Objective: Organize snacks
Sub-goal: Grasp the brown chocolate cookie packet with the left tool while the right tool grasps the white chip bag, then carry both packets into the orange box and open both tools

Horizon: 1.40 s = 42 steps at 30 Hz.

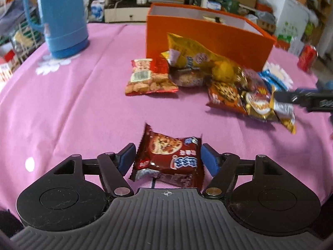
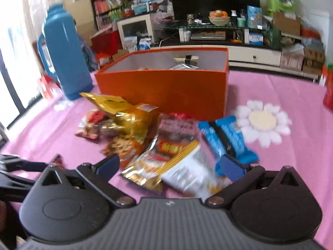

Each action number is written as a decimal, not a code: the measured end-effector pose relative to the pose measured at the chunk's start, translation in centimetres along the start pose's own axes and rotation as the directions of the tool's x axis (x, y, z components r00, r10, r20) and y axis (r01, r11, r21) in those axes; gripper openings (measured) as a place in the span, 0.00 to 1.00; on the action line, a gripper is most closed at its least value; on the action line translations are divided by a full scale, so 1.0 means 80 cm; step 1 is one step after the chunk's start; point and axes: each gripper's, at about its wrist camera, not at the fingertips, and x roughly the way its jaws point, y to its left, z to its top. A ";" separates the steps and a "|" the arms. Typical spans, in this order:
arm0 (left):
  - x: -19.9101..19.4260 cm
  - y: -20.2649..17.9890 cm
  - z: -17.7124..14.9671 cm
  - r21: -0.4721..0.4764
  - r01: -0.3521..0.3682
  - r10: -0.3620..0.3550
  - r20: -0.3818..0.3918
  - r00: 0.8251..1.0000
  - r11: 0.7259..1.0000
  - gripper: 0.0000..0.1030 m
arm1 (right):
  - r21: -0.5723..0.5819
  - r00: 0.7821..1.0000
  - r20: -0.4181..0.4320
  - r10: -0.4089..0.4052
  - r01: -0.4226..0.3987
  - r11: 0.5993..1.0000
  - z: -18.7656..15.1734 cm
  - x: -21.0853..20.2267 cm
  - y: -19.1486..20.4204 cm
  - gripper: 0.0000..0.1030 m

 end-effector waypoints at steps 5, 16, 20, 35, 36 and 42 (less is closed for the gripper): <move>-0.011 0.014 -0.001 -0.023 -0.012 0.012 0.027 1.000 1.000 0.54 | 0.094 0.987 -0.150 0.052 -0.039 0.995 -0.005 0.049 -0.016 0.99; -0.007 0.004 0.002 0.090 0.001 -0.003 0.026 1.000 0.996 0.66 | 0.085 0.990 -0.135 0.033 -0.021 0.996 -0.036 -0.006 0.011 0.99; 0.010 -0.006 0.004 0.163 0.003 -0.003 0.001 1.000 0.987 0.70 | 0.026 0.986 -0.166 0.018 -0.014 1.000 -0.037 0.006 0.010 0.99; 0.009 0.019 -0.003 -0.031 0.076 -0.078 -0.048 0.996 0.997 0.18 | 0.007 0.989 -0.138 -0.055 0.056 0.998 -0.051 -0.001 0.005 0.48; 0.005 0.019 -0.005 -0.029 0.072 -0.074 -0.045 0.996 0.997 0.18 | 0.029 0.990 -0.136 -0.046 0.050 0.998 -0.052 -0.005 0.004 0.48; -0.004 0.019 -0.022 -0.018 0.047 -0.048 -0.054 0.997 0.999 0.37 | 0.043 0.989 -0.143 -0.048 0.054 0.998 -0.070 -0.021 0.017 0.49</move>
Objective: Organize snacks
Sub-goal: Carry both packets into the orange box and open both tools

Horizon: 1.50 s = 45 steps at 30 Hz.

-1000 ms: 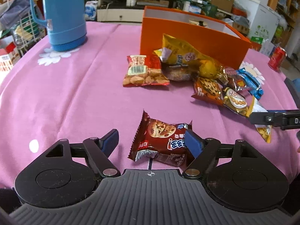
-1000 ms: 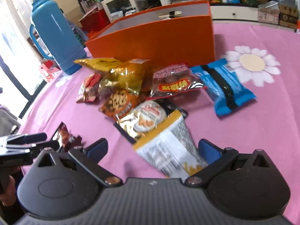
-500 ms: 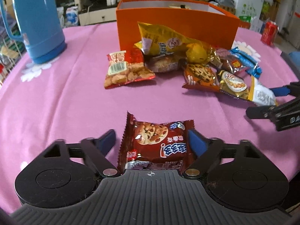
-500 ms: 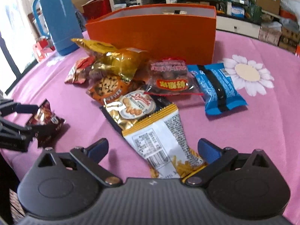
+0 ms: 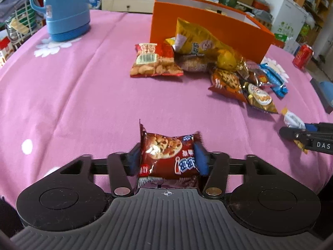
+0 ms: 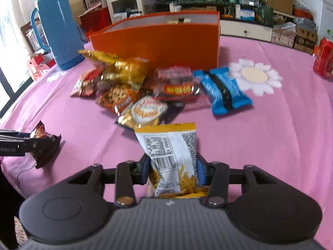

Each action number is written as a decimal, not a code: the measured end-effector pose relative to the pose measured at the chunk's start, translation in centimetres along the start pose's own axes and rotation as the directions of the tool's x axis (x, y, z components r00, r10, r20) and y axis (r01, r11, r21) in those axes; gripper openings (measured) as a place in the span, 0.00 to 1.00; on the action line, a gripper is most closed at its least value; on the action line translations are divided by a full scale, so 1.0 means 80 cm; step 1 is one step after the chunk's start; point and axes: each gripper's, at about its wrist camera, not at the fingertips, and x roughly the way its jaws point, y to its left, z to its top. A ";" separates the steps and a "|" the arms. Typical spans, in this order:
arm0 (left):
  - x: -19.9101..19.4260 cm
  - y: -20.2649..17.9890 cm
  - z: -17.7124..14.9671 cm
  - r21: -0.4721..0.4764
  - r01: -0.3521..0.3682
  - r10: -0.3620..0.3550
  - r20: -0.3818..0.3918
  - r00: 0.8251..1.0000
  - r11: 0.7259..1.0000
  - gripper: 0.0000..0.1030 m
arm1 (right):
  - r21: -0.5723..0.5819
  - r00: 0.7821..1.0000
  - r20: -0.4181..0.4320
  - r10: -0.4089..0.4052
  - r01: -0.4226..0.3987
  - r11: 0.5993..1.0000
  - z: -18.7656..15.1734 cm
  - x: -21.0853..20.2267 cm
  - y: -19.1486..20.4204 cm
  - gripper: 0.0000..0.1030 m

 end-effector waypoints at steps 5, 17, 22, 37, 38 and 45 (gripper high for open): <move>-0.007 -0.010 -0.005 0.060 -0.091 0.089 0.026 0.996 0.994 0.61 | -0.015 1.000 0.003 0.009 -0.008 1.000 -0.001 0.003 0.003 0.67; -0.023 -0.010 0.028 -0.009 0.074 -0.073 0.050 0.996 0.997 0.18 | -0.022 0.999 0.032 0.016 -0.015 1.000 0.004 -0.018 0.006 0.41; -0.035 -0.023 0.091 0.014 0.099 -0.100 0.150 0.984 0.995 0.18 | -0.008 0.990 0.137 0.040 -0.039 0.999 0.048 -0.053 0.004 0.41; 0.115 -0.062 0.342 -0.027 0.151 -0.142 0.214 0.967 0.988 0.19 | -0.033 0.959 0.284 -0.014 0.024 0.999 0.290 0.078 -0.061 0.41; 0.130 -0.065 0.349 -0.027 0.151 -0.142 0.203 0.969 0.988 0.19 | -0.029 0.965 0.262 -0.009 0.017 0.999 0.298 0.099 -0.066 0.41; 0.174 -0.082 0.356 0.010 0.115 -0.115 0.175 0.978 0.993 0.41 | -0.035 0.977 0.213 -0.030 0.038 0.999 0.298 0.157 -0.073 0.62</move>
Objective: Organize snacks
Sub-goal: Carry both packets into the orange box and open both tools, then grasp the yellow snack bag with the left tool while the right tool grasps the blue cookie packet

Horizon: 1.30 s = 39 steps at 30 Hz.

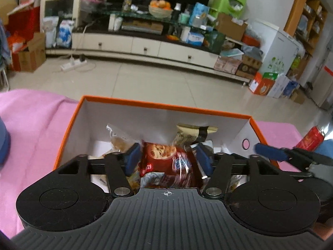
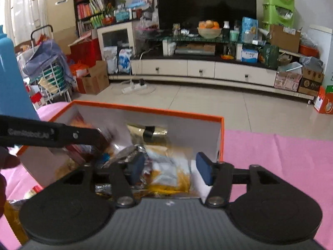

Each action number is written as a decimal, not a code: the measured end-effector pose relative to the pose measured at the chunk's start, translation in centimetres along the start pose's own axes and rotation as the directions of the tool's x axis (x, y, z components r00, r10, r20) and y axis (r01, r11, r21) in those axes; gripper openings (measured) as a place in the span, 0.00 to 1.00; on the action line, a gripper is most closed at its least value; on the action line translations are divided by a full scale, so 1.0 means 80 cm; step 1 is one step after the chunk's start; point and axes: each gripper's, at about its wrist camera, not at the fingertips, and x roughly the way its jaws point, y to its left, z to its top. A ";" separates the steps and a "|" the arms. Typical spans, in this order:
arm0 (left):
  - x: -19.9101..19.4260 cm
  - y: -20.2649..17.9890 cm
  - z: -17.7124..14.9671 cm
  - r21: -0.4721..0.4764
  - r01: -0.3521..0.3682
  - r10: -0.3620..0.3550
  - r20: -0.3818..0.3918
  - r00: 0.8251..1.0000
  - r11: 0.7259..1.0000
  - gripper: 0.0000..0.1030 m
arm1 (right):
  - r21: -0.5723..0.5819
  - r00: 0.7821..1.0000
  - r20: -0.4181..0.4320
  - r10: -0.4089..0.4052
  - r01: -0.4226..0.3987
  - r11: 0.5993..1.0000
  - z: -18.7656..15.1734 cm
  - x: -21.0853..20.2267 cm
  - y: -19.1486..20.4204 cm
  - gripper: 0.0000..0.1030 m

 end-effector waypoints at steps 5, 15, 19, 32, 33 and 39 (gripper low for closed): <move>-0.053 -0.011 -0.021 0.045 -0.002 0.000 0.044 0.999 0.999 0.48 | 0.026 0.998 0.059 0.008 -0.010 1.000 -0.007 -0.044 0.001 0.72; -0.191 -0.025 -0.153 0.088 -0.014 0.013 0.019 1.000 0.996 0.68 | 0.145 0.999 0.025 0.048 -0.051 0.988 -0.117 -0.183 0.007 0.84; -0.208 -0.025 -0.227 0.060 -0.028 0.033 -0.092 0.995 0.998 0.68 | 0.253 0.998 -0.034 0.055 -0.045 0.967 -0.185 -0.209 0.008 0.84; -0.192 -0.011 -0.194 -0.083 -0.087 0.083 -0.045 0.996 0.993 0.76 | 0.398 0.995 -0.057 0.085 -0.055 0.916 -0.226 -0.212 -0.020 0.84; -0.179 -0.008 -0.179 -0.110 -0.089 0.085 -0.041 0.996 0.990 0.76 | 0.392 0.995 -0.053 0.082 -0.054 0.918 -0.224 -0.213 -0.019 0.84; -0.116 0.023 -0.155 -0.294 -0.082 0.053 -0.105 0.993 0.952 0.10 | 0.384 0.993 -0.055 0.100 -0.072 0.921 -0.222 -0.211 -0.024 0.84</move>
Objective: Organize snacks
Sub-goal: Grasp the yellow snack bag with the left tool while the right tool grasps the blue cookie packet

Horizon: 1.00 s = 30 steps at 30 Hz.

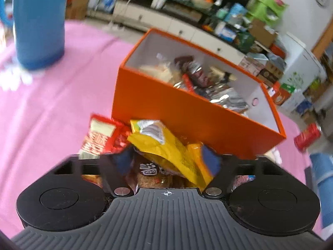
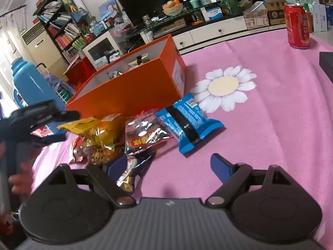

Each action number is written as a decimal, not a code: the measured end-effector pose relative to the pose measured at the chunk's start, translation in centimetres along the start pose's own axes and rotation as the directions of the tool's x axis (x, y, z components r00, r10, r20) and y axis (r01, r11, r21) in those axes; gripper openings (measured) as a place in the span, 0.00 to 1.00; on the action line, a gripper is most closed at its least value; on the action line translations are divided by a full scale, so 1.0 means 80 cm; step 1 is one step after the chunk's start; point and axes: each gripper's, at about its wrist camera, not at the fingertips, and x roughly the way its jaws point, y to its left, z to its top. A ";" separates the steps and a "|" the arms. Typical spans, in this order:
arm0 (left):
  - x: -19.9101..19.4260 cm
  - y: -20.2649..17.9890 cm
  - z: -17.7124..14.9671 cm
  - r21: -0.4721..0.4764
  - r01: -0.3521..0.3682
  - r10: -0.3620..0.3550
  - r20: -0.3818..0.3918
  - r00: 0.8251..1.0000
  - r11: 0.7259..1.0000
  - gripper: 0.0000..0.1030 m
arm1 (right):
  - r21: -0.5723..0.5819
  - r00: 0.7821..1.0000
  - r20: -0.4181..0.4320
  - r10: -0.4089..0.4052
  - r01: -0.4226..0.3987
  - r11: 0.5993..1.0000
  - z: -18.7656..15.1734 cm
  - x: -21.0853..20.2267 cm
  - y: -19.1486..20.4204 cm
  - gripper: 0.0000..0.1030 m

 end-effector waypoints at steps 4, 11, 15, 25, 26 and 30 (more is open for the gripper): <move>-0.013 0.025 -0.006 -0.061 0.069 -0.068 0.029 0.997 0.996 0.00 | -0.011 1.000 0.001 -0.001 0.001 1.000 0.002 0.000 0.001 0.84; -0.093 0.066 -0.060 0.043 0.062 -0.061 -0.025 0.998 0.997 0.00 | -0.009 1.000 0.005 -0.011 0.011 1.000 0.001 0.001 0.001 0.85; -0.127 0.096 -0.111 0.091 0.019 -0.010 -0.101 0.995 0.996 0.09 | -0.022 1.000 -0.006 -0.019 0.019 1.000 -0.001 0.005 0.005 0.85; -0.185 0.078 -0.139 0.307 -0.090 0.079 0.047 0.996 0.948 0.71 | -0.058 0.998 -0.014 -0.061 0.060 0.996 -0.006 0.011 0.010 0.87; -0.179 0.070 -0.136 0.366 -0.089 0.075 0.053 0.996 0.926 0.75 | -0.061 0.998 -0.014 -0.064 0.063 0.996 -0.006 0.011 0.010 0.87; -0.132 0.034 -0.123 0.616 -0.018 0.038 -0.019 0.999 0.787 0.76 | -0.072 0.997 -0.018 -0.078 0.077 0.994 -0.007 0.013 0.008 0.87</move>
